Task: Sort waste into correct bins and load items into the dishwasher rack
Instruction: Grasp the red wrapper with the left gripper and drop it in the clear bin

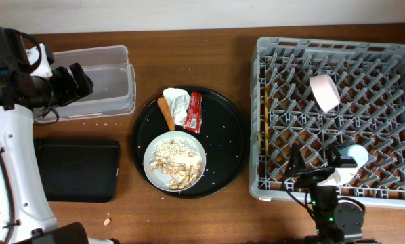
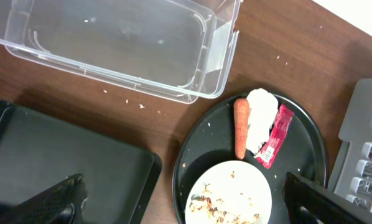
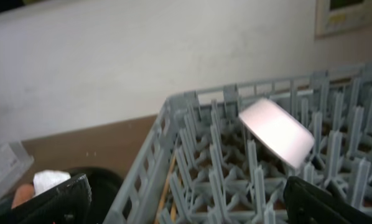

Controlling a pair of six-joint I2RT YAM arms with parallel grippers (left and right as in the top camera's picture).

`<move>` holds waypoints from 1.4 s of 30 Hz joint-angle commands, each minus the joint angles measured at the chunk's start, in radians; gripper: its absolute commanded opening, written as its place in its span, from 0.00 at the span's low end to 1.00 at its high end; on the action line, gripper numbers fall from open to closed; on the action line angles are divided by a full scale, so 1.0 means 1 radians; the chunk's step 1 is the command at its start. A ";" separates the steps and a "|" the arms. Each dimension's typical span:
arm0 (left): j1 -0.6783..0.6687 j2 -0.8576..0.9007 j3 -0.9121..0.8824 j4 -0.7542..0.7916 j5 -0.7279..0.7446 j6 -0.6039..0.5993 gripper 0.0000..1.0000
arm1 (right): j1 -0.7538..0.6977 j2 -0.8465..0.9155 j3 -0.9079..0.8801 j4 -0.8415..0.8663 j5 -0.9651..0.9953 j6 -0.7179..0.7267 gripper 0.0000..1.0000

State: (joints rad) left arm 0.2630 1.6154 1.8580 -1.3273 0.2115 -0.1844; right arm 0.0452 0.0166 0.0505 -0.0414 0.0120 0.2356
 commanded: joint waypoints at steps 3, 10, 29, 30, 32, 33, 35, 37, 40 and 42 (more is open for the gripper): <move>0.004 -0.019 0.009 0.002 0.001 -0.012 0.99 | -0.007 -0.013 -0.045 -0.016 -0.016 0.007 0.98; 0.004 -0.019 0.009 0.002 0.001 -0.012 0.99 | -0.007 -0.010 -0.045 -0.037 -0.016 0.007 0.98; -0.739 0.680 -0.005 0.389 -0.270 -0.114 0.47 | -0.007 -0.010 -0.045 -0.037 -0.016 0.007 0.98; -0.748 0.701 -0.005 0.391 -0.267 -0.114 0.47 | -0.007 -0.010 -0.045 -0.037 -0.016 0.007 0.98; -0.764 0.724 -0.005 0.393 -0.267 -0.114 0.44 | -0.007 -0.010 -0.045 -0.037 -0.016 0.007 0.98; -0.769 0.726 -0.005 0.395 -0.267 -0.114 0.44 | -0.007 -0.010 -0.045 -0.037 -0.016 0.007 0.98; -0.774 0.727 -0.006 0.409 -0.267 -0.114 0.35 | -0.007 -0.010 -0.045 -0.037 -0.016 0.007 0.98; -0.775 0.729 -0.007 0.406 -0.267 -0.114 0.06 | -0.007 -0.010 -0.045 -0.037 -0.016 0.007 0.98; -0.768 0.724 0.082 0.290 -0.230 -0.136 0.01 | -0.007 -0.010 -0.045 -0.037 -0.016 0.007 0.98; -0.723 0.688 0.228 0.119 -0.230 -0.190 0.01 | -0.007 -0.010 -0.045 -0.037 -0.016 0.007 0.98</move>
State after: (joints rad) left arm -0.5026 2.3344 1.9305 -1.0863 -0.0372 -0.3119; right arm 0.0444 0.0120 0.0105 -0.0727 -0.0017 0.2359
